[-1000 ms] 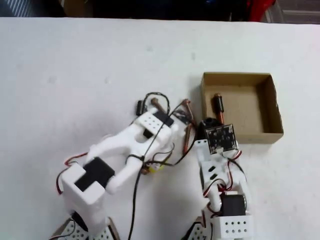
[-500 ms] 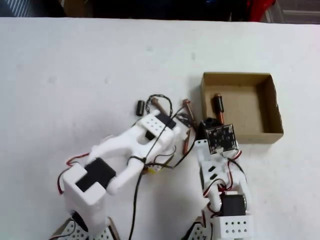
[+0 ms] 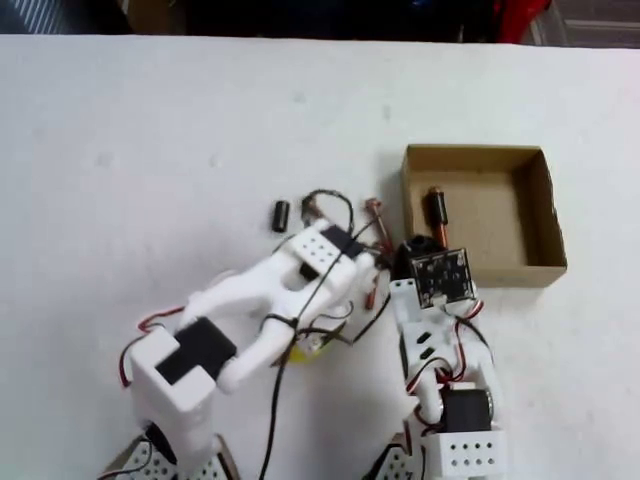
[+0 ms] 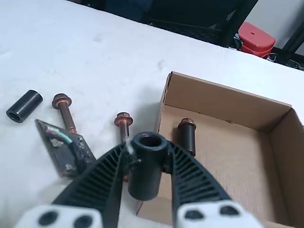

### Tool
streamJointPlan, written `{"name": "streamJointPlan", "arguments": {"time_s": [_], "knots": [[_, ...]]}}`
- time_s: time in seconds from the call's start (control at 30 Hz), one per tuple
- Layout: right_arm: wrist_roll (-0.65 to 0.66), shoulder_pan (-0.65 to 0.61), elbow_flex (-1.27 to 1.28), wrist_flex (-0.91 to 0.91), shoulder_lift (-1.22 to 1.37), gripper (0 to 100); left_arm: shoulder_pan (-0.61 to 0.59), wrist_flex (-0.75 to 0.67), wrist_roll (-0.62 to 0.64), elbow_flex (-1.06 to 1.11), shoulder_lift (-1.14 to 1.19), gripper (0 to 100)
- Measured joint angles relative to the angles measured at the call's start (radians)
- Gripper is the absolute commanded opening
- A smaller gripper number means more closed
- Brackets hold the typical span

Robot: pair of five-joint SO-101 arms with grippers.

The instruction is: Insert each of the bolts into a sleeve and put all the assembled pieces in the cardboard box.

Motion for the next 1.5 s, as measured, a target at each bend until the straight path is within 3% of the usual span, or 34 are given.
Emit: {"name": "streamJointPlan", "arguments": {"time_s": [0.37, 0.53, 0.8, 1.0, 1.2, 1.5], "knots": [[-0.002, 0.002, 0.014, -0.009, -0.002, 1.6, 0.000, 0.133, 0.000, -0.147, 0.000, 2], [-0.002, 0.002, 0.014, -0.009, 0.000, 1.6, -0.008, 0.147, -0.051, -0.149, -0.129, 2], [-0.002, -0.006, 0.014, -0.009, 0.002, 1.6, -0.241, 0.150, -0.322, -0.032, -0.439, 2], [-0.002, -0.006, 0.014, -0.009, 0.002, 1.6, -0.476, 0.141, -0.689, 0.034, -0.545, 2], [-0.002, -0.006, 0.014, -0.009, 0.002, 1.6, -0.709, -0.003, -1.019, 0.107, -0.551, 2], [-0.002, -0.006, 0.014, -0.009, 0.002, 1.6, -0.772, -0.278, -1.203, 0.250, -0.551, 2]]}}
